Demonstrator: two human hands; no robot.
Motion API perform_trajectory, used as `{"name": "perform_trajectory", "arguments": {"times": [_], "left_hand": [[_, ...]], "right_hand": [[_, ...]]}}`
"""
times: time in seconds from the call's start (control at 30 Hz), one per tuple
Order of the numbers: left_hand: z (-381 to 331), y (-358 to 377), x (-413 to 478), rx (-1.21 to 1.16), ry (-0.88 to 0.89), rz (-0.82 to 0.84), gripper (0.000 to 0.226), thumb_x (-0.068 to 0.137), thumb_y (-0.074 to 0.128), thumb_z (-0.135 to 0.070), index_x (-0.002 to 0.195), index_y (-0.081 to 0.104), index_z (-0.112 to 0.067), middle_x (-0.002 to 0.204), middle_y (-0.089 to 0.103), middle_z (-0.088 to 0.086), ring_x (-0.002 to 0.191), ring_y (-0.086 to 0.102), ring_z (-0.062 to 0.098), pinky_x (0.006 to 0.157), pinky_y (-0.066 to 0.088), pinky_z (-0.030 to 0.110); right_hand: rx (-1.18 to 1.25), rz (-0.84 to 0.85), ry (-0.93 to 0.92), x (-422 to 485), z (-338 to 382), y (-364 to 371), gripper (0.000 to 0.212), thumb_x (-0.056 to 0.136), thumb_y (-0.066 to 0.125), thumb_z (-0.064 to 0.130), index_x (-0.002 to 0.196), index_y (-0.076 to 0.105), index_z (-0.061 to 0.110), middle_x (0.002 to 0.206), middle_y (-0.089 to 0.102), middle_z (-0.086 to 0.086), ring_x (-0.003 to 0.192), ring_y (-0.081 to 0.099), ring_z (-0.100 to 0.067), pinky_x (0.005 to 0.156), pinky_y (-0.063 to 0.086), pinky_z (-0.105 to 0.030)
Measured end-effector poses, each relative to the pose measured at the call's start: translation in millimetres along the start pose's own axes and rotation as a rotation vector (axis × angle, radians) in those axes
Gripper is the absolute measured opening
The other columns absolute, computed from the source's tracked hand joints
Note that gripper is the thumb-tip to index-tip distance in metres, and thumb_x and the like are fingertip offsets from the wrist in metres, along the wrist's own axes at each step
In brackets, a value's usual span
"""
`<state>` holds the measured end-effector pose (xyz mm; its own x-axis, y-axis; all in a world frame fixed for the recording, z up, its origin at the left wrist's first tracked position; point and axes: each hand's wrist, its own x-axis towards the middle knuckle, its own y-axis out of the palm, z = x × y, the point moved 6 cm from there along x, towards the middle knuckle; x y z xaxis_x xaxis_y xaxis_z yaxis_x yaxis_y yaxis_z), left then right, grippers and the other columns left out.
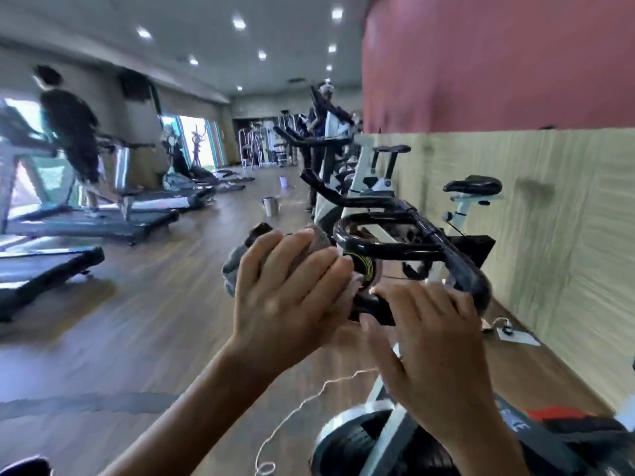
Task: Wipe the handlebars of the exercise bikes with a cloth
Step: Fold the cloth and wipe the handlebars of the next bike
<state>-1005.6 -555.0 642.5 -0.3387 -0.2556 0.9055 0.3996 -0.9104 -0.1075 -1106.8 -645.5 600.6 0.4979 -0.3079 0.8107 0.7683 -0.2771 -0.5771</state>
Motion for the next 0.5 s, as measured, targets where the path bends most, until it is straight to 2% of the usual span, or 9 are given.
{"name": "perform_trajectory", "arguments": {"times": [0.1, 0.2, 0.37, 0.5], "left_hand": [[-6.8, 5.0, -14.6, -0.016, -0.068, -0.134, 0.018, 0.093, 0.061, -0.028, 0.093, 0.076, -0.017, 0.099, 0.074, -0.002, 0.112, 0.055, 0.024, 0.107, 0.034, 0.044], [-15.2, 8.4, -21.6, -0.03, -0.096, -0.228, 0.023, 0.096, 0.057, -0.028, 0.095, 0.074, -0.013, 0.099, 0.072, 0.0, 0.115, 0.052, 0.026, 0.11, 0.033, 0.046], [4.6, 3.2, -14.8, 0.016, 0.055, -0.215, 0.031, 0.1, 0.049, -0.03, 0.089, 0.072, -0.013, 0.093, 0.071, 0.0, 0.104, 0.059, 0.03, 0.101, 0.04, 0.049], [9.0, 3.4, -10.6, 0.022, -0.032, -0.217, 0.03, 0.097, 0.046, -0.028, 0.088, 0.071, -0.013, 0.094, 0.07, 0.0, 0.108, 0.054, 0.026, 0.102, 0.036, 0.044]], "right_hand": [[-0.029, -0.198, -0.054, -3.6, -0.6, 3.2, 0.038, 0.095, 0.037, 0.04, 0.102, 0.064, 0.014, 0.092, 0.066, -0.002, 0.086, 0.058, -0.027, 0.079, 0.037, -0.041], [-0.045, -0.319, -0.101, -6.5, -2.0, 6.7, 0.037, 0.095, 0.036, 0.037, 0.1, 0.064, 0.014, 0.09, 0.067, -0.004, 0.085, 0.058, -0.029, 0.08, 0.037, -0.041], [-0.064, -0.428, -0.156, -9.5, -4.5, 10.1, 0.035, 0.097, 0.032, 0.033, 0.096, 0.063, 0.018, 0.085, 0.063, -0.001, 0.08, 0.054, -0.027, 0.074, 0.035, -0.04], [-0.043, -0.457, -0.185, -8.5, -6.8, 8.3, 0.033, 0.096, 0.032, 0.034, 0.094, 0.062, 0.02, 0.083, 0.061, 0.001, 0.077, 0.054, -0.025, 0.073, 0.039, -0.04]]}}
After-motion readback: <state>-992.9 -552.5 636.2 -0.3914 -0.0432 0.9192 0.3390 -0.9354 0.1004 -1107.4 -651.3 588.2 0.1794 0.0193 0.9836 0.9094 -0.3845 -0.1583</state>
